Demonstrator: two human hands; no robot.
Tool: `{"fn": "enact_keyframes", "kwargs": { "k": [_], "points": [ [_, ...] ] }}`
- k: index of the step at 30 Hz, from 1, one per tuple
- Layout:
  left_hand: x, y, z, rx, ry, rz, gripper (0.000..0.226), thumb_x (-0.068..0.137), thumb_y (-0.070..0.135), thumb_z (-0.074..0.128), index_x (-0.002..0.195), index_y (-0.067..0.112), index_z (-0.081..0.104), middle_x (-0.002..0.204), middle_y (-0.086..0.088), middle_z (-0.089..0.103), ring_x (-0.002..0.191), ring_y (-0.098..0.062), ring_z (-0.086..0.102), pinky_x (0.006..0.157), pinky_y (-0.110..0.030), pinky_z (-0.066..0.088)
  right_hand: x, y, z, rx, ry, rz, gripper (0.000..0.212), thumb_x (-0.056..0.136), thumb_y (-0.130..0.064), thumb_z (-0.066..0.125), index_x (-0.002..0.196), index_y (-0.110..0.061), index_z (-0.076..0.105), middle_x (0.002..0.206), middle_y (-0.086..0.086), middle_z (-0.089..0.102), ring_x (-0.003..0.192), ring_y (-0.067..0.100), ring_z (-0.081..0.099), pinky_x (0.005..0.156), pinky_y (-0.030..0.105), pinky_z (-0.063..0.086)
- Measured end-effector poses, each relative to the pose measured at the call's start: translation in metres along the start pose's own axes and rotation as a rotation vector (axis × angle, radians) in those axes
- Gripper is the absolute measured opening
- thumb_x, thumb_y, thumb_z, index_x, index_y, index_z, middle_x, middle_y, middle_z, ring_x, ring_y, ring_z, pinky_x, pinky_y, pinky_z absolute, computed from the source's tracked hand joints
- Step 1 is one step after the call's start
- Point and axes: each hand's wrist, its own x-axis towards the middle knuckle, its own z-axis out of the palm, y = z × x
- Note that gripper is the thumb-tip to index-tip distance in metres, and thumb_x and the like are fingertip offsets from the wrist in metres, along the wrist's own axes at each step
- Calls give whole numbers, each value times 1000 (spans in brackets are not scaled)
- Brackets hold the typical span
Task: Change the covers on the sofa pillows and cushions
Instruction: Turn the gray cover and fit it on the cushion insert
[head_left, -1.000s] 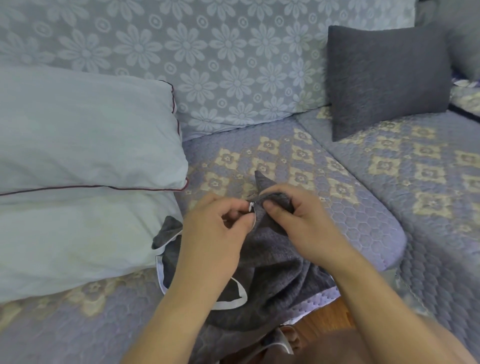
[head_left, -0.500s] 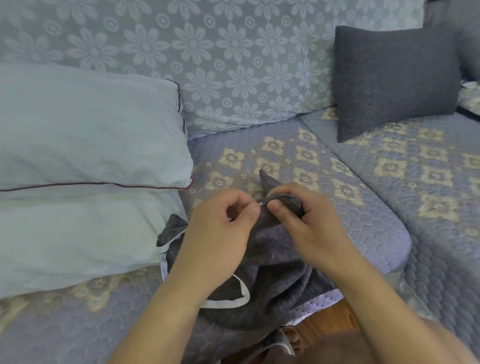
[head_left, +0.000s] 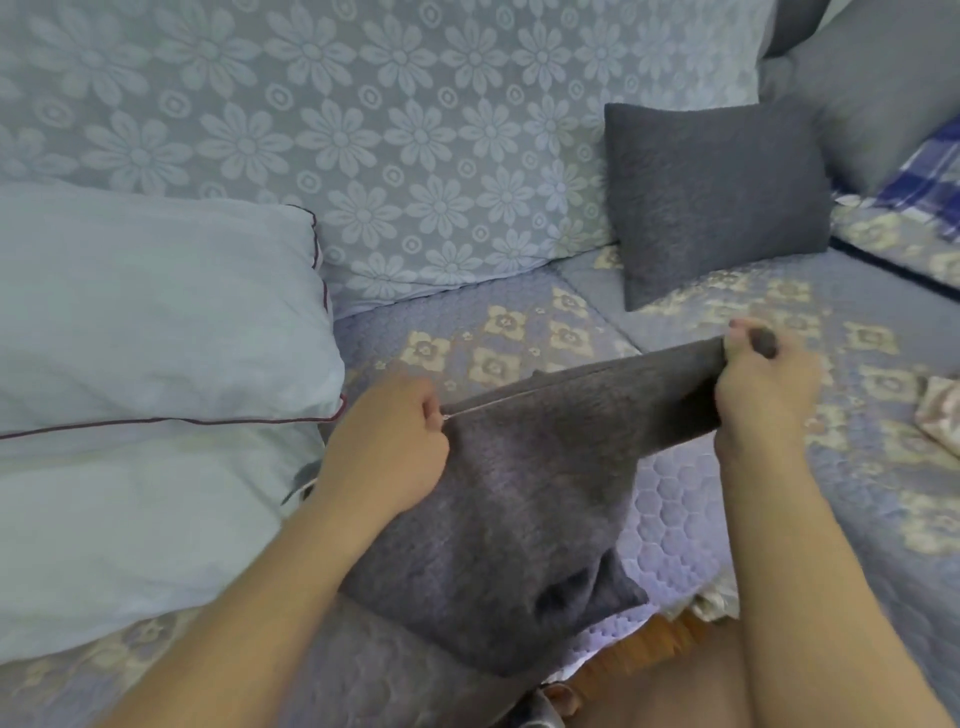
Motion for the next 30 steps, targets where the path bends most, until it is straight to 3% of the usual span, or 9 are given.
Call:
{"fn": "enact_keyframes", "kwargs": {
  "k": [2,4,6,7,10,16,22,27,30],
  "points": [
    [-5,-8,4,-45,31,36,24,88,12,57,70,26,50,80,7,56,81,-19,55,76,-44,48,-3,3,2,-390,-125,-295,48,89,-29,61,137,-27,54,140,6,53,130,31,46,113,45,33],
    [-11,-7,7,-89,32,103,23,92,15,58,72,25,52,81,8,56,80,-15,53,77,-42,46,-36,-5,14,-308,-476,-615,55,91,-30,64,143,-23,49,145,1,48,137,23,39,115,37,26],
    [-16,-4,9,-71,41,174,20,93,18,59,76,24,53,81,8,54,81,-14,51,77,-40,43,-80,-6,30,-357,-822,-938,47,93,-39,61,138,-26,56,138,-5,56,135,18,40,116,37,26],
    [-18,-2,9,-56,60,207,18,93,19,60,77,24,53,81,8,53,81,-16,51,76,-40,43,-93,3,37,-427,-891,-1076,41,94,-41,58,133,-27,61,130,-7,62,129,18,46,114,40,31],
    [-20,-5,11,-41,108,215,21,93,18,59,76,25,49,82,8,50,82,-19,50,77,-43,44,-102,12,43,-401,-978,-1122,25,98,-32,54,115,-24,70,94,-6,68,91,15,54,87,37,45],
    [-16,-14,2,-72,210,134,27,92,12,59,71,24,46,79,8,50,80,-21,50,75,-46,45,-83,-4,27,-325,-553,-1181,29,99,-23,45,99,-9,70,84,8,65,78,30,53,71,46,45],
    [-1,-46,-18,58,246,36,30,87,8,54,67,25,40,77,1,50,79,-30,51,67,-46,45,-25,-3,-3,-335,-23,-847,21,100,-12,48,104,-5,67,95,20,66,86,38,53,78,39,34],
    [-2,-37,-13,97,283,163,21,91,8,54,73,18,48,87,2,50,88,-24,47,74,-38,41,-27,-6,-8,-287,34,-718,22,102,-13,47,108,-5,66,101,17,67,94,36,57,82,39,38],
    [-13,-34,-10,-272,285,100,21,98,9,50,77,13,48,92,8,57,86,-3,51,75,-16,39,-25,-4,-11,-354,-151,-626,22,103,-21,47,106,-11,66,101,13,69,94,34,59,76,37,40]
  ]
}}
